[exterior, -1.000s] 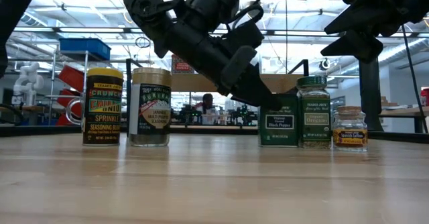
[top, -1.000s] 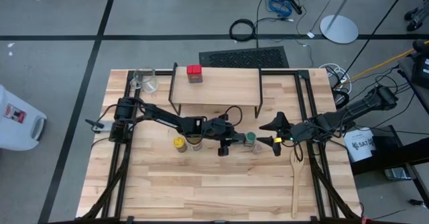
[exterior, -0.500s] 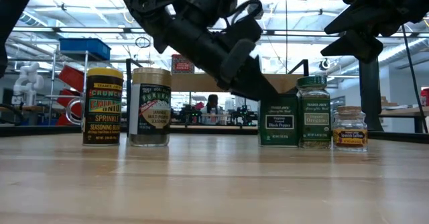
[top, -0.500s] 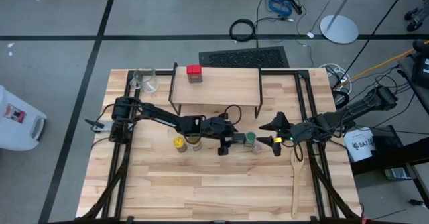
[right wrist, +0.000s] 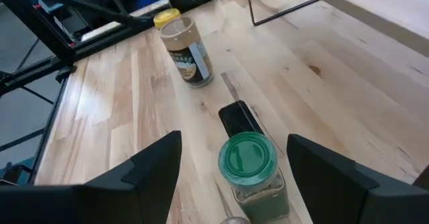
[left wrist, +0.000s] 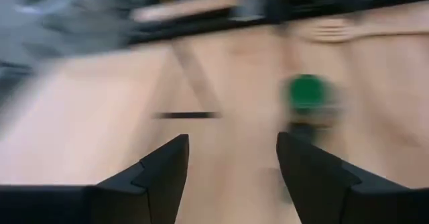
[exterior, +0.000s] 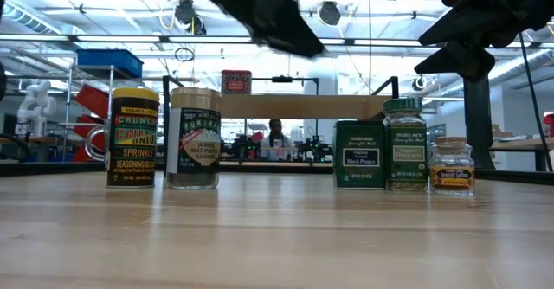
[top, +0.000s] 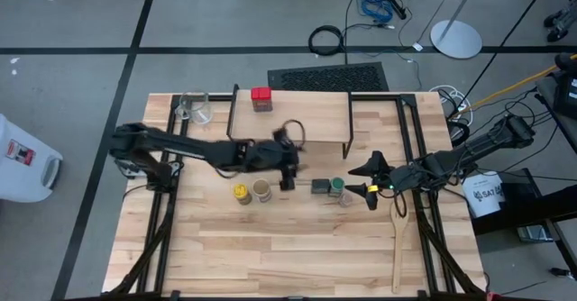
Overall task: Shelf spices
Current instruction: Remove the red seasoning can from the shelf
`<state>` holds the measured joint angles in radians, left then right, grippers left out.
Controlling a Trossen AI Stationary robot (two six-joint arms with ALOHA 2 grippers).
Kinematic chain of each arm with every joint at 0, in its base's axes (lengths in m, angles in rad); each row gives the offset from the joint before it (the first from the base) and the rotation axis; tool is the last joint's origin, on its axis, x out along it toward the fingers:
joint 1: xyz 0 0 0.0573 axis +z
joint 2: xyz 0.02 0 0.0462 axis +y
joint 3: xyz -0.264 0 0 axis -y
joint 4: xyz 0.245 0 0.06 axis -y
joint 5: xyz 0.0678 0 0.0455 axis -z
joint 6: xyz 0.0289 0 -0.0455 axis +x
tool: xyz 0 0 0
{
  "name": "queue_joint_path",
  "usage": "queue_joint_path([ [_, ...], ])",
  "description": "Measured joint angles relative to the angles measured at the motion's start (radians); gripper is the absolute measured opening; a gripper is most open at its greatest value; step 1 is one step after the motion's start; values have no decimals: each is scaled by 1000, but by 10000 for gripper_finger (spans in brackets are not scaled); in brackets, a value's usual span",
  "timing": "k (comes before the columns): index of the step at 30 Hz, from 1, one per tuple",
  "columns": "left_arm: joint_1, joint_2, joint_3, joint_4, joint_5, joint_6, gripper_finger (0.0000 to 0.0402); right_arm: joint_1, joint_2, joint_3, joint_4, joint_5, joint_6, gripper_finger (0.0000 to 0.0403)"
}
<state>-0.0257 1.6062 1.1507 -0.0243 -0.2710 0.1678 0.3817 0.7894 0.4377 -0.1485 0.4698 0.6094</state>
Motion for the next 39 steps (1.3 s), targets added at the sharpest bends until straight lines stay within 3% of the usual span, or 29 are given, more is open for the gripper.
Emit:
queue_joint_path([
  [3, 22, -122, 0, -60, -171, 83, 235, 0, 14, 0, 1, -4, 4, 258],
  [6, 94, -234, 2, -118, -194, 136, 235, 1, 35, 0, 2, -4, 8, 258],
  [9, 212, -314, 21, -204, -83, 153, 239, 1, 57, 0, 3, -4, 8, 258],
  [15, 487, -359, 58, -343, 273, 176, 277, 1, 80, 0, 23, -4, 7, 258],
  [19, 608, -334, 58, -378, 360, 219, 314, 1, 81, 0, 48, -3, -9, 258],
  [24, 678, -283, 58, -389, 487, 239, 341, 1, 81, 0, 85, -3, -43, 258],
  [39, 724, -201, 58, -383, 525, 315, 343, 1, 81, 0, 85, -23, -46, 258],
])
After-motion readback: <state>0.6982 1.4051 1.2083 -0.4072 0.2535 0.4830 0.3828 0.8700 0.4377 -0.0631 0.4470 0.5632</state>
